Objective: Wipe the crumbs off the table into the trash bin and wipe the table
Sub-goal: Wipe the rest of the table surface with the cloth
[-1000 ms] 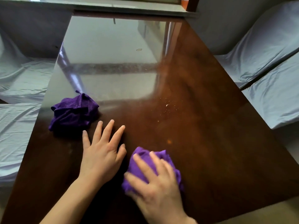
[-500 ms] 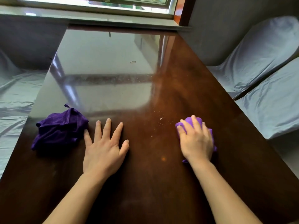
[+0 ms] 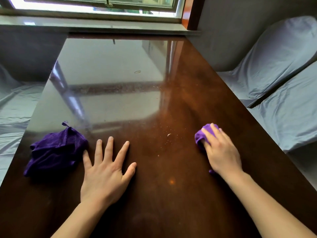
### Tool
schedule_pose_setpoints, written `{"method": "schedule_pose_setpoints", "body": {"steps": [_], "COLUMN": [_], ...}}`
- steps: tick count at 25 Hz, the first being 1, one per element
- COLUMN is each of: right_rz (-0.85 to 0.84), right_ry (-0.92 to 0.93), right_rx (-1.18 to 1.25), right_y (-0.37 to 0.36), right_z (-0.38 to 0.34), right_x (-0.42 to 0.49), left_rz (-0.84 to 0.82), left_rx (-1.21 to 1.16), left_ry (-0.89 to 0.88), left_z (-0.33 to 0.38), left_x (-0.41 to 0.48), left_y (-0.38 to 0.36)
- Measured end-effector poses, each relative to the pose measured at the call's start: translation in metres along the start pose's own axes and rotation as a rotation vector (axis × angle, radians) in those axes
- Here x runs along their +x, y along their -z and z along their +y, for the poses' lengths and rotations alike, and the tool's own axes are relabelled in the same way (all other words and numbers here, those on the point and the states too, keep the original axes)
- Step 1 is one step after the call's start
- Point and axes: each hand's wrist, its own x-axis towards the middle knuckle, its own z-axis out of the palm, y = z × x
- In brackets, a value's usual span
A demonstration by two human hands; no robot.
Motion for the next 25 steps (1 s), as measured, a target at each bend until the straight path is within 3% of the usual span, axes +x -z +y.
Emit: {"method": "schedule_pose_setpoints", "body": {"steps": [2, 4, 8, 13, 16, 21, 23, 25], "right_rz": [-0.01, -0.041, -0.111, -0.143, -0.102, -0.094, -0.144, -0.172], "right_ry": [-0.149, -0.18, 0.086, 0.405, 0.305, -0.015, -0.007, 0.141], "right_rx": [0.008, 0.005, -0.047, -0.072, -0.055, 0.03, 0.005, -0.043], "right_y": [-0.001, -0.002, -0.003, -0.001, -0.002, -0.017, -0.017, -0.013], "right_z": [-0.014, -0.037, -0.066, -0.041, -0.033, -0.089, -0.107, -0.101], "right_x": [0.036, 0.057, 0.02, -0.043, -0.003, 0.082, 0.091, 0.071], "left_rz": [0.003, 0.002, -0.002, 0.006, 0.012, 0.016, 0.011, 0.01], "left_rx": [0.013, 0.022, 0.017, 0.015, 0.003, -0.01, -0.005, -0.013], "left_ry": [-0.006, -0.004, 0.002, 0.01, 0.009, 0.02, 0.021, 0.019], "left_z": [0.001, 0.0, 0.0, -0.001, 0.0, 0.002, 0.001, 0.001], "left_x": [0.0, 0.0, -0.001, 0.0, -0.001, 0.001, 0.001, -0.001], "left_y": [-0.002, -0.002, 0.0, -0.002, -0.001, 0.001, 0.001, 0.003]}}
